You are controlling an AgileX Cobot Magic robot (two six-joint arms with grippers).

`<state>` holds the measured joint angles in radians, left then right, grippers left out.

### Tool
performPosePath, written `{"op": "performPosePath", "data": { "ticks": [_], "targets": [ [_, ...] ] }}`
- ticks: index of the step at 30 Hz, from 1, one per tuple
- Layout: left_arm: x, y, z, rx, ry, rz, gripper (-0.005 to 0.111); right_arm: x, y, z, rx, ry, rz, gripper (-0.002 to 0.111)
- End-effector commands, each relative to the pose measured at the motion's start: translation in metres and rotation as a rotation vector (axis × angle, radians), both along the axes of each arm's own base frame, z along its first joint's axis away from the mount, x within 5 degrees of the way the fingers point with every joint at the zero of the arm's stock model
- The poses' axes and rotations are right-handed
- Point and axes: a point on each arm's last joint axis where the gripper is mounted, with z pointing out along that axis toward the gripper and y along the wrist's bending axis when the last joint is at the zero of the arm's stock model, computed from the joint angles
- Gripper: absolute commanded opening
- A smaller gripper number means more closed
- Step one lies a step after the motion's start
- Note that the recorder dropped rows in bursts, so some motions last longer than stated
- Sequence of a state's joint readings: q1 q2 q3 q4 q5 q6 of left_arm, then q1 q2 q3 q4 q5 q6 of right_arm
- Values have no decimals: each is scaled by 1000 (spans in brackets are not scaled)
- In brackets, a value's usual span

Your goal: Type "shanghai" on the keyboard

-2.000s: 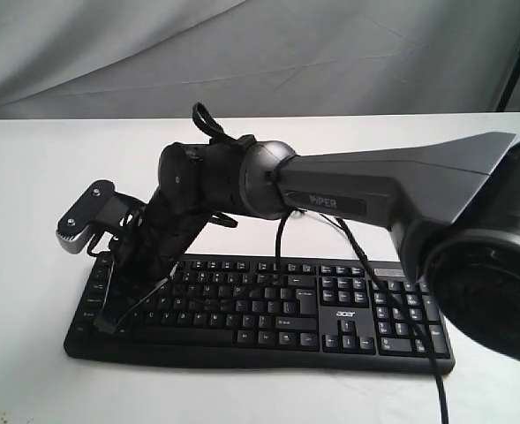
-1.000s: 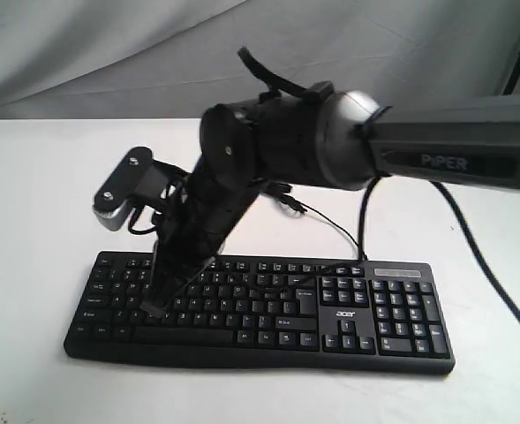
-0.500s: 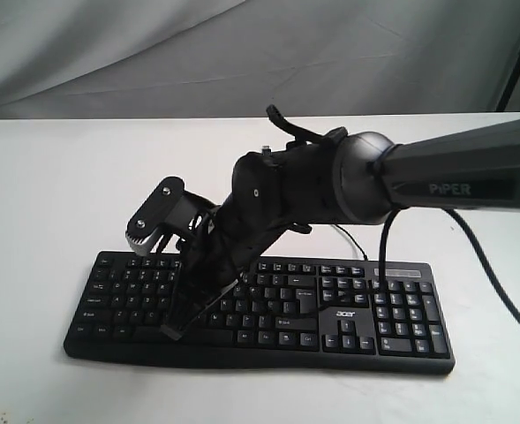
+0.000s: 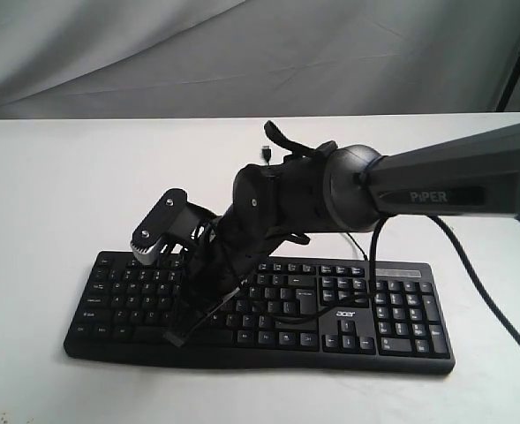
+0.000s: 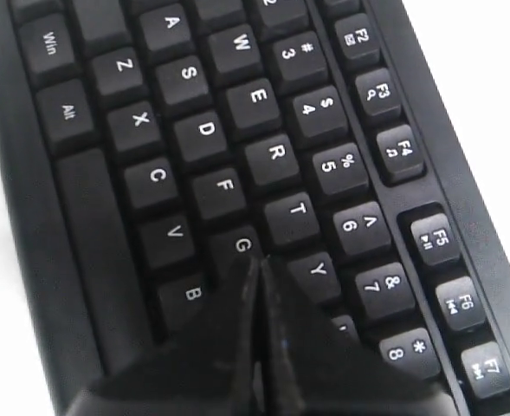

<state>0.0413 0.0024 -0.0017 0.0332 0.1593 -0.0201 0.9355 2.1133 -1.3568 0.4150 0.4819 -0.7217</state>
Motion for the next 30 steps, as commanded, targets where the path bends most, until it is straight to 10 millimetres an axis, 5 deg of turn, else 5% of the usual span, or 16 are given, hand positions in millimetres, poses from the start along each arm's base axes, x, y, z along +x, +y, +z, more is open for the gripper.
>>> {"op": "performPosePath", "data": {
  "ticks": [1,7,13,19,30],
  "targets": [
    [0,0,0,-2,-7,-6,0,3,-2,-1,0,-4,-8,0],
    [0,0,0,-2,-7,-6,0,3,-2,-11,-14,13,-9,0],
    [0,0,0,-2,-7,-6,0,6,2,19,33,-43,15,0],
    [0,0,0,-2,-7,-6,0,6,35,35,87,-70,67,0],
    [0,0,0,-2,-7,-6,0,3,88,15,69,-17,173,0]
  ]
}}
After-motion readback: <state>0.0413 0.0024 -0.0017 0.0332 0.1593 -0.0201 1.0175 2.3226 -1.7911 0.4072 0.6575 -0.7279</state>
